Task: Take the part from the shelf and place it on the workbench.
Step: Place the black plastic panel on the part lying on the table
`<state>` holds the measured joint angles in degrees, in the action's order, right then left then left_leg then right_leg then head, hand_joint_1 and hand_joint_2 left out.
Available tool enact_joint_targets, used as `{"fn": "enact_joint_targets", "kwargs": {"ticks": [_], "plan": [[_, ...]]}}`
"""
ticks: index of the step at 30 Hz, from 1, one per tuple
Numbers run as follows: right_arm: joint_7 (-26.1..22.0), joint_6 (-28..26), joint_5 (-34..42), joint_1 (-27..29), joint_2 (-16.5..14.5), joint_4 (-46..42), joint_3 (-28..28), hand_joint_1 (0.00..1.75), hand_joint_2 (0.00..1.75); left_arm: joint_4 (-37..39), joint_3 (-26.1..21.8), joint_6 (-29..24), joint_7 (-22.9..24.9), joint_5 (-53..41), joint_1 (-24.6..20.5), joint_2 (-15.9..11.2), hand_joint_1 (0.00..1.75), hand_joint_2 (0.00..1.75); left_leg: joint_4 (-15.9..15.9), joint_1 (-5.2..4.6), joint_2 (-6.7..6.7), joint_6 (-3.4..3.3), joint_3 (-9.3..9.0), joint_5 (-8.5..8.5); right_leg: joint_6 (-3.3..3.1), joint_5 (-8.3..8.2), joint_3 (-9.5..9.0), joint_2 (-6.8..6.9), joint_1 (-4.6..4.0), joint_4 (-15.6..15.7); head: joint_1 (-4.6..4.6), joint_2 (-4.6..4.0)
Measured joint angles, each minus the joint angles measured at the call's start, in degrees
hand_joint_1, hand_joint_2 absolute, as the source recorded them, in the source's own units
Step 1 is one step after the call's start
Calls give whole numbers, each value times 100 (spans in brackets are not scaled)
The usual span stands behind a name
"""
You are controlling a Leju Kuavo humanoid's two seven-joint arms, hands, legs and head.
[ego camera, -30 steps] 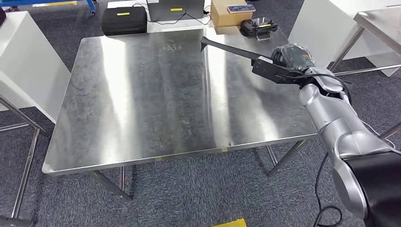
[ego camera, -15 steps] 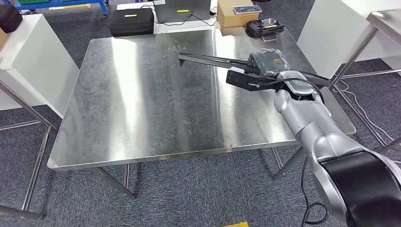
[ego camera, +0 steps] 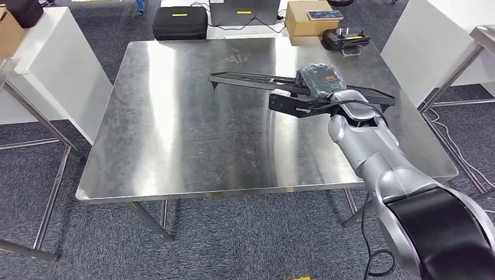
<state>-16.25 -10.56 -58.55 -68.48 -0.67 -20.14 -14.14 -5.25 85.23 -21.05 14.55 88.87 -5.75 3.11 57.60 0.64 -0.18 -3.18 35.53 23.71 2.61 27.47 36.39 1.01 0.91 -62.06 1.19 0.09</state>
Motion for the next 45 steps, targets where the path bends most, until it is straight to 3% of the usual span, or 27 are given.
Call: {"fn": "enact_joint_targets", "kwargs": {"ticks": [2, 3, 4, 5, 7, 9, 10, 13, 24, 32, 38, 45], "plan": [[-46, -17, 41, 44, 119, 3, 71, 175, 175, 0, -1, 11, -17, 0, 2, -3, 0, 175, 0, -11, -44, -43, 4, 0, -25, 324, 395, -45, 1, -828, -4, 1], [-75, -26, 76, 83, 178, 5, 122, 175, 175, 0, -2, 14, -19, 0, 5, -3, 0, 175, 1, -15, -71, -48, 5, 0, -12, 419, 558, -60, -3, -1148, -6, 0], [-106, -40, 123, 124, 235, 7, 185, 175, 175, 0, -3, 14, -22, 0, 8, -2, 0, 175, 3, -19, -101, -49, 4, 1, 17, 423, 621, -72, -8, -1258, -9, 1], [-141, -63, 187, 161, 283, 7, 255, 175, 175, 0, -4, 13, -26, 0, 11, -1, 0, 175, 6, -24, -125, -49, 1, 1, 54, 335, 564, -81, -12, -1121, -13, 1], [-238, -157, 383, 207, 370, -5, 439, 175, 175, 0, -11, 3, -38, 0, 13, 0, 0, 175, 16, -33, -159, -41, 0, 5, 108, 2, 166, -85, -15, -275, -18, 0], [-320, -290, 570, 231, 450, -25, 672, 175, 175, 0, -23, -16, -52, 1, 13, 0, 0, 175, 47, -69, -183, -23, 15, 28, 82, -241, -170, -89, -22, 408, -13, -1], [-309, -371, 608, 246, 495, -31, 786, 175, 175, 1, -32, -26, -57, 1, 17, 0, 0, 175, 60, -86, -190, -38, 23, 40, 56, -279, -231, -90, -17, 524, -8, -1], [-103, -641, 486, 304, 661, -33, 1018, 175, 175, 1, -66, -43, -59, 1, 39, 2, 0, 175, 68, -88, -195, -89, 28, 50, 25, -298, -241, -88, -14, 533, -5, -1], [860, -2076, -850, 367, 1330, 0, 1166, 175, 175, 1, -212, -127, -41, 2, 53, 32, 0, 175, 33, -71, -185, -18, 20, 37, 11, -299, -226, -99, -36, 525, -8, 0], [1361, -2365, -1937, 346, 1603, 96, 927, 175, 175, 0, -250, -161, -25, 2, 71, 42, 0, 175, 33, -114, -180, -14, 20, 35, 12, -299, -223, -98, -36, 525, -9, 0], [1420, -2457, -2194, 301, 1734, 143, 783, 175, 175, 2, -249, -251, -12, 2, 76, 26, 0, 175, 33, -147, -180, -19, 21, 32, 14, -299, -224, -98, -36, 525, -9, 0], [1007, -2457, -1815, 326, 1736, 186, 822, 175, 175, 0, -240, -278, 43, -7, 76, -11, 0, 175, 33, -164, -179, -24, 23, 31, 15, -300, -226, -98, -36, 525, -9, 0]]}}
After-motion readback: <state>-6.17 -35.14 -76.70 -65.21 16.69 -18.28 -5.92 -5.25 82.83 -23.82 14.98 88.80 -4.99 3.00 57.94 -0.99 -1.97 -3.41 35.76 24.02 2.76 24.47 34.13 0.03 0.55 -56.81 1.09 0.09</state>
